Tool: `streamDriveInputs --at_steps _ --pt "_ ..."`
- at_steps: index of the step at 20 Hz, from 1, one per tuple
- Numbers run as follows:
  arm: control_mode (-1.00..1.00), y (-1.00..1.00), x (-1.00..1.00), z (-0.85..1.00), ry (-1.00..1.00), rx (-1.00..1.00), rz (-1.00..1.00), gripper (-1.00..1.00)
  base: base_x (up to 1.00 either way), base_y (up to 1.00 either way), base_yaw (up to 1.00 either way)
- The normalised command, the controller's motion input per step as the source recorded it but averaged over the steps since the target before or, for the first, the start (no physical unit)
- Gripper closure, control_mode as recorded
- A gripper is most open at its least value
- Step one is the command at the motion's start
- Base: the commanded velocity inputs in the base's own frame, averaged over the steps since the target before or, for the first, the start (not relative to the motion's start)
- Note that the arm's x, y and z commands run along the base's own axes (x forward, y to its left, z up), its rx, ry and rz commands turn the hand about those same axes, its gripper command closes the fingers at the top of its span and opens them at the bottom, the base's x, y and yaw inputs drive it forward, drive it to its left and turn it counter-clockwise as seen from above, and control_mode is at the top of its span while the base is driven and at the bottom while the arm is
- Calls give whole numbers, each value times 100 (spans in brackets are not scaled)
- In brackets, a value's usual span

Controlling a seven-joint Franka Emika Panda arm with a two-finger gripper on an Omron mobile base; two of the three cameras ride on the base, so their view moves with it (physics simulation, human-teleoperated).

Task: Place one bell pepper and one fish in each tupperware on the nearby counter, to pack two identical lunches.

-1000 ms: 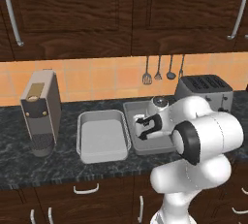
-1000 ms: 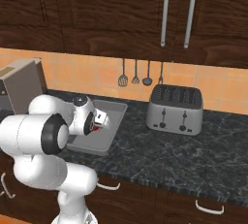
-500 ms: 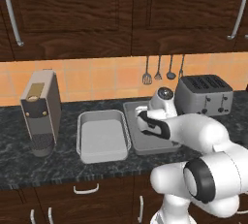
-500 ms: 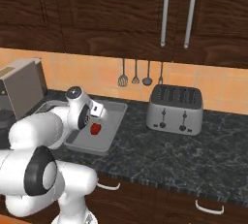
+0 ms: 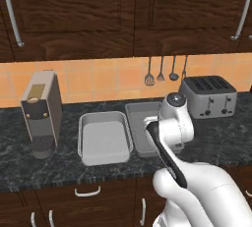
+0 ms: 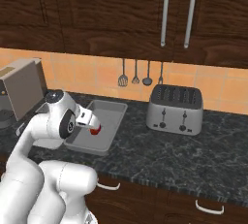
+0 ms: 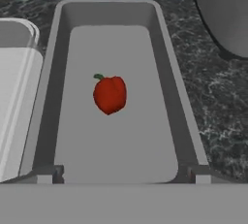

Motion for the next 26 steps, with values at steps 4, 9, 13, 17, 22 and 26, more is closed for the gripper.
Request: streamDriveInputs --at_steps 4,9,13,17,22,26 --pt "100 -2 -25 -9 0 -1 0 -100 -75 -33 -7" --pt "100 0 0 0 0 0 0 -100 -100 -62 -23" --pt "100 0 0 0 0 0 0 -100 -100 -100 -20" --pt "100 0 0 0 0 0 0 -100 -66 -100 -32" --pt "100 0 0 0 0 0 0 -100 -15 -100 -30" --pt "100 0 0 0 0 0 0 -100 1 -100 -21"
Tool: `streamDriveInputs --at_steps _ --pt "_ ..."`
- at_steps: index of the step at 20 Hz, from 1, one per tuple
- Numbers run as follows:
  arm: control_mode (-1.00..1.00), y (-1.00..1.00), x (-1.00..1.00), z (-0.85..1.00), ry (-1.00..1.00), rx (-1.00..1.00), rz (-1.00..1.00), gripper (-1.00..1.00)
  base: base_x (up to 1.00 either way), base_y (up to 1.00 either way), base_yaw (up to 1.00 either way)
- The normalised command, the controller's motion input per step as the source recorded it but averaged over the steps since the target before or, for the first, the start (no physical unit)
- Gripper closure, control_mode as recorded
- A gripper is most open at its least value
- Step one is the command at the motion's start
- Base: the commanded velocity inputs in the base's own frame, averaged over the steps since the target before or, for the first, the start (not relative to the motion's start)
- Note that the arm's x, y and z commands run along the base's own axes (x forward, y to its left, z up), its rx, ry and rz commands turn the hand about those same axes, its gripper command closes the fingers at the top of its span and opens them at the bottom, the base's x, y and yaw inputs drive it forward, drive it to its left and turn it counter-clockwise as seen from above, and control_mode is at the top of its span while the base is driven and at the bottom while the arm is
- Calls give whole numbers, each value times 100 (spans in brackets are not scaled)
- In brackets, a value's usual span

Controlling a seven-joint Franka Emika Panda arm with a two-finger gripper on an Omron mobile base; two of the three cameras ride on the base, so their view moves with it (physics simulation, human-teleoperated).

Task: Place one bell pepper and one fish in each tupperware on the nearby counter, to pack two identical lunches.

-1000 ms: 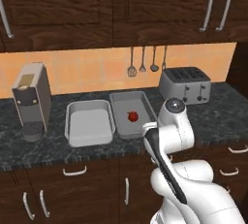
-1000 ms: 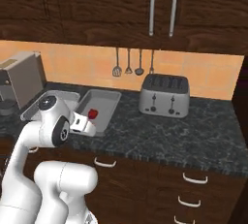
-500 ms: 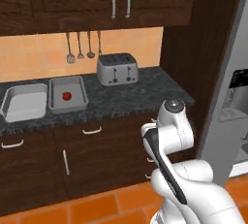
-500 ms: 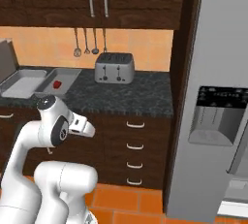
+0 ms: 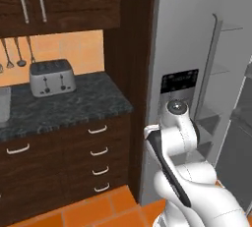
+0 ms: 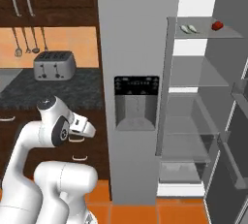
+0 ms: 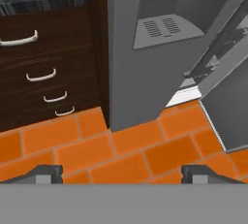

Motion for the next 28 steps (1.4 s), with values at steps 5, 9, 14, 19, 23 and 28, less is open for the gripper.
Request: streamDriveInputs --at_steps 5,9,14,19,23,28 --pt "100 0 0 0 0 0 0 -100 22 -100 -12" --pt "100 0 0 0 0 0 0 -100 48 -100 0" --pt "100 0 0 0 0 0 0 -100 87 -84 5" --pt "100 0 0 0 0 0 0 -100 64 -46 10" --pt "100 0 0 0 0 0 0 -100 1 -17 0" --pt "100 0 0 0 0 0 0 -100 46 -8 0"
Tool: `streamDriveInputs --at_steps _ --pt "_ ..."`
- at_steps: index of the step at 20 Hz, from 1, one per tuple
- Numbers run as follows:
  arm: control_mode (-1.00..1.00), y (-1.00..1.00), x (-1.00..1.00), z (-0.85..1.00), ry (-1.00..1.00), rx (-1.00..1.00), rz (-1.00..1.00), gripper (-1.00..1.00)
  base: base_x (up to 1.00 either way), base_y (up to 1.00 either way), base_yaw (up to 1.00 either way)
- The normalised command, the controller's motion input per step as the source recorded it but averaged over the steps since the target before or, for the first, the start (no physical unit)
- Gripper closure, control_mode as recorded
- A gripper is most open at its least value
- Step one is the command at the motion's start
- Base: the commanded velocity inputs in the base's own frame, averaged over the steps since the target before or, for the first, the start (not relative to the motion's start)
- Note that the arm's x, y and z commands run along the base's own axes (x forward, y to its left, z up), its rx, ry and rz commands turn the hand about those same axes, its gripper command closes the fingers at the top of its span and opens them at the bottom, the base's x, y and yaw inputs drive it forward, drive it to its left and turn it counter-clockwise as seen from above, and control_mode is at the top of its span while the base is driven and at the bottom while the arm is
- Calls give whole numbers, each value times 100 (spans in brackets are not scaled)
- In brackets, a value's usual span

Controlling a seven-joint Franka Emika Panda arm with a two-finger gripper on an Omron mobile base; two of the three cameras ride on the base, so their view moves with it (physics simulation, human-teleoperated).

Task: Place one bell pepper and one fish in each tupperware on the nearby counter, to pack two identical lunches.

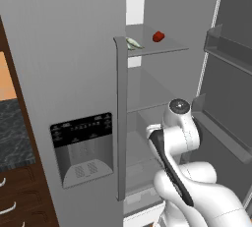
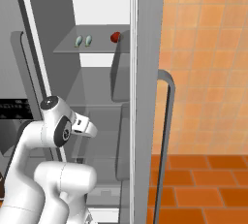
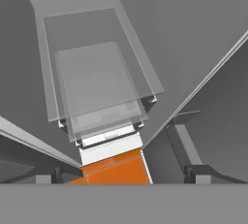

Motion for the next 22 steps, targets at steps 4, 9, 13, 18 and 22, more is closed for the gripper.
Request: streamDriveInputs --at_steps 4,9,13,18,22 --pt "-100 0 22 11 0 0 0 -100 52 -2 0" --pt "-100 -21 20 87 -14 0 0 -100 0 0 0" --pt "-100 -13 -24 100 -44 0 -1 -100 0 0 0" --pt "-100 -17 -27 100 -48 0 0 -100 0 0 0" --pt "-100 -6 -19 100 -41 0 0 -100 0 0 0"
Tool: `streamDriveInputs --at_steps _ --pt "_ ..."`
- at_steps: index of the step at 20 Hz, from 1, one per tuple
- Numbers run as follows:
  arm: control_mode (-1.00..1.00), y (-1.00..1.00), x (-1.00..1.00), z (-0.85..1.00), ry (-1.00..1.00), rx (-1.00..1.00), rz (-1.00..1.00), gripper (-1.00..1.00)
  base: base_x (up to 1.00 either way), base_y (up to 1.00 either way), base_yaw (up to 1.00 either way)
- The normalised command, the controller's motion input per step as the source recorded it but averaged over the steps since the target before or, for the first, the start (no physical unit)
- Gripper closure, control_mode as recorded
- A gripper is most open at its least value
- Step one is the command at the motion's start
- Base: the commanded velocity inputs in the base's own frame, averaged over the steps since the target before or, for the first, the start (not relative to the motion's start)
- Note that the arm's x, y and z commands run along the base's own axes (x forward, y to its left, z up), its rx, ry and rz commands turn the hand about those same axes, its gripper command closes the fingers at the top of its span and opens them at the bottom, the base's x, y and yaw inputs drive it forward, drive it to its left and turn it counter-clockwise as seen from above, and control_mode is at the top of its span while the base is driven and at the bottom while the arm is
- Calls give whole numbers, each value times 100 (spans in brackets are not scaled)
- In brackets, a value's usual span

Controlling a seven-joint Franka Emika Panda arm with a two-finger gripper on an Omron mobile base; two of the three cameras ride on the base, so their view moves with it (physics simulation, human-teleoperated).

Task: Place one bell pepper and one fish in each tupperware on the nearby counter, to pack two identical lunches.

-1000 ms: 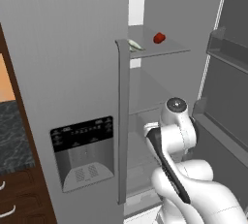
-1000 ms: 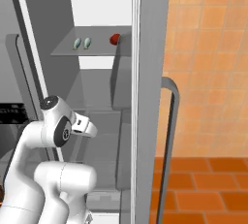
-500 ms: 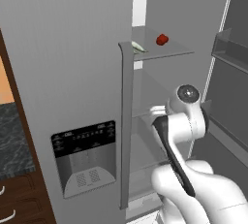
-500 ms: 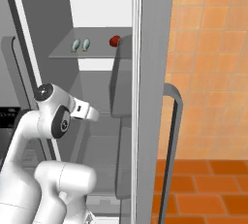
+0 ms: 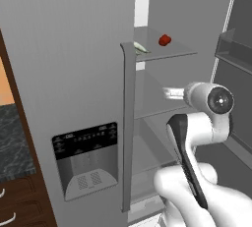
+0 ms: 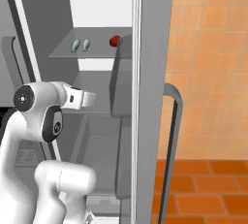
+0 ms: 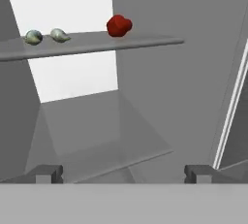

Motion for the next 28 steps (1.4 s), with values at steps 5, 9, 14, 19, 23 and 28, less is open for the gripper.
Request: streamDriveInputs --at_steps 5,9,14,19,23,28 --pt "-100 -7 -10 100 -30 1 2 -100 0 0 0" --pt "-100 -7 0 100 -2 2 0 -100 0 0 0" --pt "-100 -7 42 100 48 0 -4 -100 0 0 0" --pt "-100 -3 40 12 36 0 -4 -100 0 0 0" --pt "-100 -17 95 -62 0 0 -1 -100 0 0 0" --pt "-100 -6 100 -21 3 7 -3 -100 0 0 0"
